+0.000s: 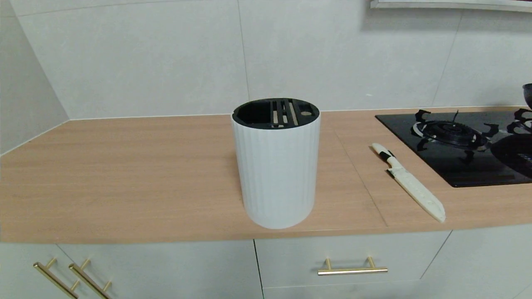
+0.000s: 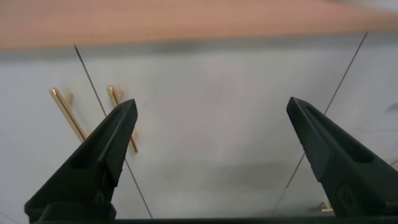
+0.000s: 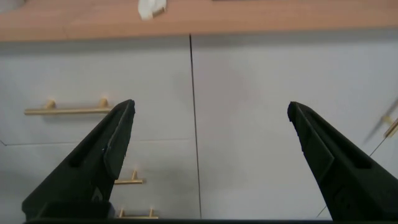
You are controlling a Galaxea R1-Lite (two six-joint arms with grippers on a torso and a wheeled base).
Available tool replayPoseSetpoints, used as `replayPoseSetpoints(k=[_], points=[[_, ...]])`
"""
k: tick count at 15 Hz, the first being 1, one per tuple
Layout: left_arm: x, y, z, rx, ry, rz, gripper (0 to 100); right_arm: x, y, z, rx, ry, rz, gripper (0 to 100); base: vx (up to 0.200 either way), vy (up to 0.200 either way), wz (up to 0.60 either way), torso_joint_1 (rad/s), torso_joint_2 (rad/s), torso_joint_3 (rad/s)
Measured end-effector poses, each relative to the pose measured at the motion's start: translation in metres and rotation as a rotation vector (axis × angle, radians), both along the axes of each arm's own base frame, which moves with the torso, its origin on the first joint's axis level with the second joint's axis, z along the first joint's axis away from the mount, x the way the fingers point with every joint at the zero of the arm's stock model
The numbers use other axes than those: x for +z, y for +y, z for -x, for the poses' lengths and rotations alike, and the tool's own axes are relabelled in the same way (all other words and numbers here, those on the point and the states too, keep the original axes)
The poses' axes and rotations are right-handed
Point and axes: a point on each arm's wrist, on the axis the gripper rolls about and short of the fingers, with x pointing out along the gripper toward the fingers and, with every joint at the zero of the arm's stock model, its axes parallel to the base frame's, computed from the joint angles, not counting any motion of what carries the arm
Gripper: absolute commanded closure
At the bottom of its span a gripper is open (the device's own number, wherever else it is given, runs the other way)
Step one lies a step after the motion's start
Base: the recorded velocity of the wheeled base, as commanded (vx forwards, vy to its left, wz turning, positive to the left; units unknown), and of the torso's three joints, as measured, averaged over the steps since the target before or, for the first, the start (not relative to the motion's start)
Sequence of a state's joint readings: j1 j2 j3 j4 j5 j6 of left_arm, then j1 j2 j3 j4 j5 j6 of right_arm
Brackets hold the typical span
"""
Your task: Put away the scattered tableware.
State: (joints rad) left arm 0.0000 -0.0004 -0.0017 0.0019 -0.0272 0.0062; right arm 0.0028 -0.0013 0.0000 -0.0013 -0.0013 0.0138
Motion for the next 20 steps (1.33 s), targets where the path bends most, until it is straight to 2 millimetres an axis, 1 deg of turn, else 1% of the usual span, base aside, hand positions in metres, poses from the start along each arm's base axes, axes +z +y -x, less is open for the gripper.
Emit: replayPoseSetpoints(k=[9,17,20], points=[[0.0001,0.0000,0.0000,0.000,-0.001,0.000,0,0.0000,0.0000,0.0000,0.000,0.000,0.000,0,0.000,0.000,0.00,0.233,-0.52,-0.291],[0.0001,0.0000,0.0000,0.000,-0.001,0.000,0,0.0000,0.0000,0.0000,0.000,0.000,0.000,0,0.000,0.000,0.00,0.269,-0.58,-0.309],[0.0001,0.0000,0.0000,0.001,-0.001,0.000,0,0.0000,0.0000,0.0000,0.000,0.000,0.000,0,0.000,0.000,0.00,0.217,-0.45,-0.235]])
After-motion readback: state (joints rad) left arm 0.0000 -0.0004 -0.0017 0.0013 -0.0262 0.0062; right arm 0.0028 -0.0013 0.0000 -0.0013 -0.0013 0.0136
